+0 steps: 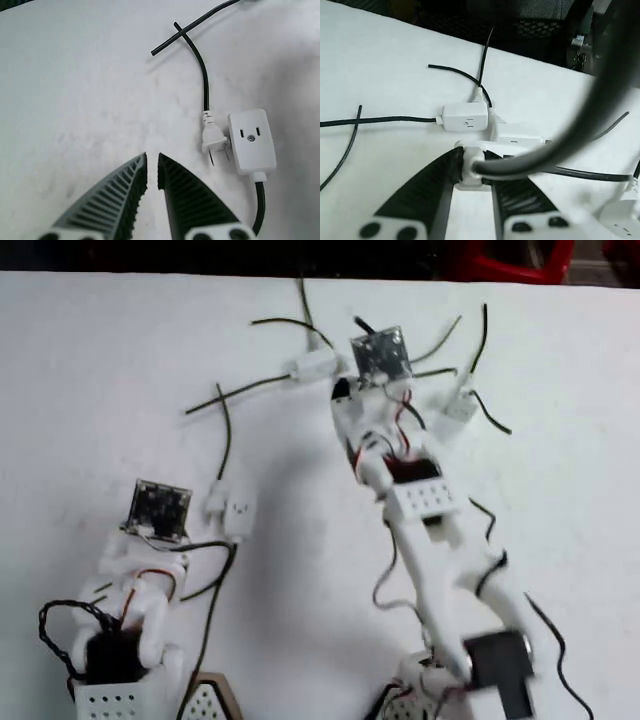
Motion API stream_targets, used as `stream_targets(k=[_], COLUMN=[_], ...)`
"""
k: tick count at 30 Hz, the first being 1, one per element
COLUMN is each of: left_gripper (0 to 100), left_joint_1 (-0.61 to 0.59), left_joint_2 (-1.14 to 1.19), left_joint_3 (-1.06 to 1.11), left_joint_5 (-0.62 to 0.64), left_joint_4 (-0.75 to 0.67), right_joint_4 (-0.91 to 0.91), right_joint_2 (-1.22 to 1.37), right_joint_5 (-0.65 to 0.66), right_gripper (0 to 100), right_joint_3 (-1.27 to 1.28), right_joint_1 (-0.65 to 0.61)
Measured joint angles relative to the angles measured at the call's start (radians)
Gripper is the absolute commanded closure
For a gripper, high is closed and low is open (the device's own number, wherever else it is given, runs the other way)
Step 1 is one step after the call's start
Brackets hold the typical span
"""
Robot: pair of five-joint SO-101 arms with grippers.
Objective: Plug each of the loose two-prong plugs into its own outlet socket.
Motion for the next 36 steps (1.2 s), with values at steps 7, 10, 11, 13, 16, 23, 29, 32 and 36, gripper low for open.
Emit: stream_targets(k=[7,10,11,13,16,23,29,32,36], left_gripper=[94,94,94,94,94,94,94,94,94], left_joint_1=[0.000,0.000,0.000,0.000,0.000,-0.075,-0.184,-0.215,-0.224], left_joint_2=[0.000,0.000,0.000,0.000,0.000,0.000,0.000,0.000,0.000], left_joint_3=[0.000,0.000,0.000,0.000,0.000,0.000,0.000,0.000,0.000], left_joint_5=[0.000,0.000,0.000,0.000,0.000,0.000,0.023,0.048,0.054], left_joint_4=[0.000,0.000,0.000,0.000,0.000,-0.031,-0.071,-0.078,-0.089], right_joint_4=[-0.002,-0.002,0.005,0.068,0.222,0.611,0.752,0.787,0.798], right_joint_2=[0.279,0.284,0.284,0.261,0.160,-0.029,-0.092,-0.120,-0.155], right_joint_5=[0.107,0.115,0.115,0.115,0.117,0.117,-0.002,-0.035,-0.043], right_gripper=[82.7,82.7,82.7,82.7,82.7,82.7,82.7,82.7,82.7], right_joint_3=[-0.193,-0.212,-0.213,-0.213,-0.213,-0.213,-0.213,-0.213,-0.213], right_joint_1=[0.025,0.037,0.037,0.029,0.023,-0.075,-0.149,-0.160,-0.161])
